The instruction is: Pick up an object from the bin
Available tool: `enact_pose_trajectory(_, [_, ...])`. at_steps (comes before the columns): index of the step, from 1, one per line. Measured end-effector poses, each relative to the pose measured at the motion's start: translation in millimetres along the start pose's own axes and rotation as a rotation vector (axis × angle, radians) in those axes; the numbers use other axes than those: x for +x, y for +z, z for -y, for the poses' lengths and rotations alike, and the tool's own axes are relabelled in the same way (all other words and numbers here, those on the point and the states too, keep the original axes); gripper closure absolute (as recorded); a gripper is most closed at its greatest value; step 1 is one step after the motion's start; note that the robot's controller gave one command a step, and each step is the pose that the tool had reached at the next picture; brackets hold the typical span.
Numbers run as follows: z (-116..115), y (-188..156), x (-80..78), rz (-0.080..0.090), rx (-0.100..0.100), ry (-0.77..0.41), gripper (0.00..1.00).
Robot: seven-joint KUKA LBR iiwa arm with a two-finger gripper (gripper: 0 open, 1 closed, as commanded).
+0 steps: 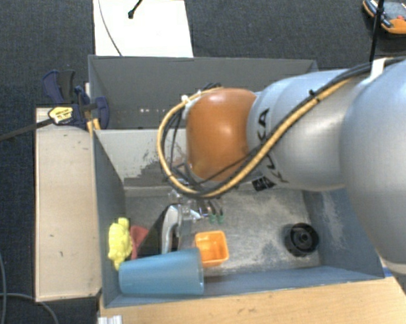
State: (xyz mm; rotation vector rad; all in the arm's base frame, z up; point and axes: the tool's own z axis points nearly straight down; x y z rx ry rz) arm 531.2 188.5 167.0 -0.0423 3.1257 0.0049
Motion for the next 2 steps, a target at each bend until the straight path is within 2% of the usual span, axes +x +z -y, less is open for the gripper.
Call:
enact_pose_trajectory(1, [2.2,-15.4,7.2,-0.026,0.008,-0.027,1.0])
enact_pose_trajectory(2, [1.1,-85.5,-4.0,-0.019,0.005,-0.043,1.0])
